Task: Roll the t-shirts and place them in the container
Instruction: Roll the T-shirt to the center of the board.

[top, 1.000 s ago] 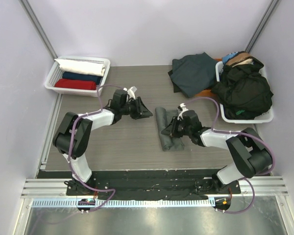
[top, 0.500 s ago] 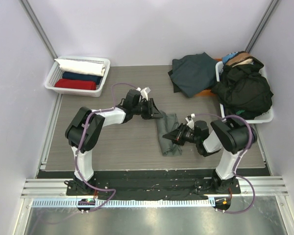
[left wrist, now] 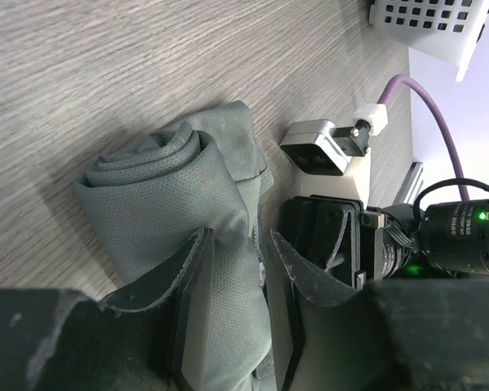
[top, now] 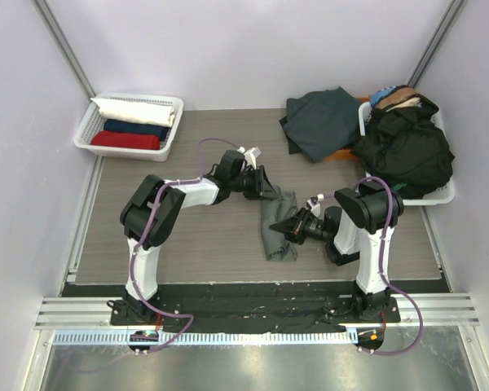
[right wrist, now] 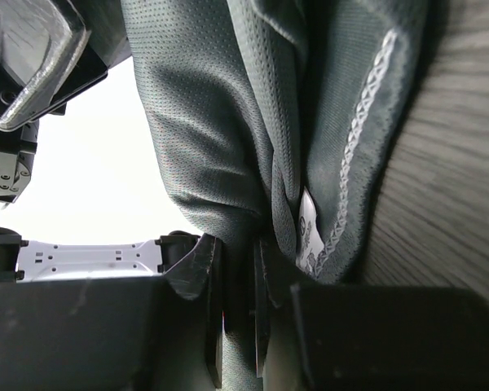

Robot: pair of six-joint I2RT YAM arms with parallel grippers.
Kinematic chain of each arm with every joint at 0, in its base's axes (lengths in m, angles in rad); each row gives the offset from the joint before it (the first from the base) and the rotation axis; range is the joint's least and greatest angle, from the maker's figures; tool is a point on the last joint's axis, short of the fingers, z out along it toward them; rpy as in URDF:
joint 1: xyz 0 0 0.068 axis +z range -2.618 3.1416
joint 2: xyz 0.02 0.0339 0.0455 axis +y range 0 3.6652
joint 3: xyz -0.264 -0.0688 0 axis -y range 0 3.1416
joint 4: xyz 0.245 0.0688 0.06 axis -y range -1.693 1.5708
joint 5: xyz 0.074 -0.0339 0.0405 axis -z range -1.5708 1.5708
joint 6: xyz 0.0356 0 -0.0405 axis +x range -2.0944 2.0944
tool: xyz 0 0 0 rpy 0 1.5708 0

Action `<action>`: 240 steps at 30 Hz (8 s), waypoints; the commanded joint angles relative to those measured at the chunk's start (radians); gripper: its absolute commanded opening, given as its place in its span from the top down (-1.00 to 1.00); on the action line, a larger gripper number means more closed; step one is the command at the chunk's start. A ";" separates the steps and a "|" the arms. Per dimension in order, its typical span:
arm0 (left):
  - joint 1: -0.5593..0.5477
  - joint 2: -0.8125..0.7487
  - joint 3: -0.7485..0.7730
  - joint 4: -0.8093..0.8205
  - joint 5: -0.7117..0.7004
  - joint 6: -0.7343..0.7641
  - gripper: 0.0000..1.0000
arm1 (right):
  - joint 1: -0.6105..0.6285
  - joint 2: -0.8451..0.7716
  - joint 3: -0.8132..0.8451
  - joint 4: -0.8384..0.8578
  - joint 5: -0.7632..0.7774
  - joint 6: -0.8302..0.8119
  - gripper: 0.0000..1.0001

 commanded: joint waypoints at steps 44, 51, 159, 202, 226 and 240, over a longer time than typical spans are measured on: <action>-0.083 -0.318 -0.669 0.550 -0.343 -0.316 0.18 | 0.028 -0.189 0.555 -1.172 0.022 -0.442 0.90; -0.102 -0.252 -0.677 0.655 -0.383 -0.346 0.22 | 0.038 -0.185 0.485 -1.024 -0.002 -0.321 0.92; -0.054 0.242 0.690 -1.121 -0.755 -0.189 -0.31 | 0.062 -0.169 0.452 -1.022 0.005 -0.393 0.95; -0.057 0.302 0.743 -1.201 -0.863 -0.214 0.55 | 0.186 -0.416 0.403 -1.353 0.183 -0.519 -0.15; -0.024 0.312 0.733 -1.204 -0.792 -0.201 0.53 | 0.295 -0.755 0.512 -1.840 0.804 -0.760 -0.63; -0.022 0.312 0.731 -1.210 -0.782 -0.203 0.53 | 0.892 -0.552 0.785 -2.034 1.732 -0.879 -0.64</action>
